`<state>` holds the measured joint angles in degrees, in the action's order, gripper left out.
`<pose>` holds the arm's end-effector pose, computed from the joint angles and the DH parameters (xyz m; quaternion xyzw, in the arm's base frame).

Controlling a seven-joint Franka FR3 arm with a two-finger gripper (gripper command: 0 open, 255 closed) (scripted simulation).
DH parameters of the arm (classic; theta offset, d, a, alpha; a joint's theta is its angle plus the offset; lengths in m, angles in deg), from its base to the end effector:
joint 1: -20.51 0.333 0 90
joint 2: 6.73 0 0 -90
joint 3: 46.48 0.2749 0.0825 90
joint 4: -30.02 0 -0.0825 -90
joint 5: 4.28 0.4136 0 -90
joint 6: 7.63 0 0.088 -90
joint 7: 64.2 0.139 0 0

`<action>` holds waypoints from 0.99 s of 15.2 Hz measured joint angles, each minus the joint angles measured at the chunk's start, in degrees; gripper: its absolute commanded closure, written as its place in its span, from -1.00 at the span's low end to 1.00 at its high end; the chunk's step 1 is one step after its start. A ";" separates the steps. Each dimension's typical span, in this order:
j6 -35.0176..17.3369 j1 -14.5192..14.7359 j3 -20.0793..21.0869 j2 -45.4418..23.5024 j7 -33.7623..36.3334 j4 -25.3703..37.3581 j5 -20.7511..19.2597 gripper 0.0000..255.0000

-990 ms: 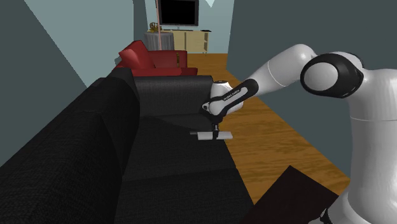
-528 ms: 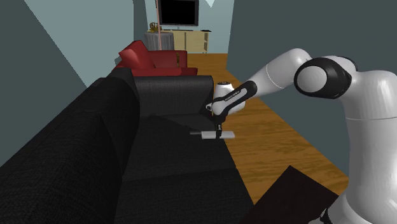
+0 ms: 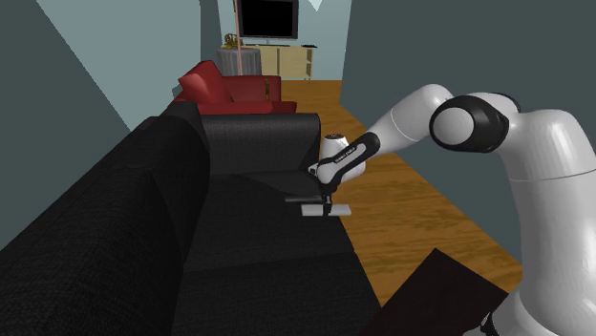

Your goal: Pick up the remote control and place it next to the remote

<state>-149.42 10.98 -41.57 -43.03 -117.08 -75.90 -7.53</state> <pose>0.6333 -0.0504 0.0911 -0.9067 -0.4216 -0.0018 0.0080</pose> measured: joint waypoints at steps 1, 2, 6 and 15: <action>-0.40 0.02 -0.05 -0.49 0.01 0.08 -0.05 1.00; -0.95 0.05 -0.11 -1.38 0.01 0.43 -0.12 1.00; -1.51 0.06 -0.17 -1.96 0.01 0.46 -0.17 1.00; -1.55 0.06 -0.17 -1.97 0.01 0.46 -0.17 -1.00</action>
<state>-150.97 11.04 -41.74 -45.00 -117.07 -75.43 -7.70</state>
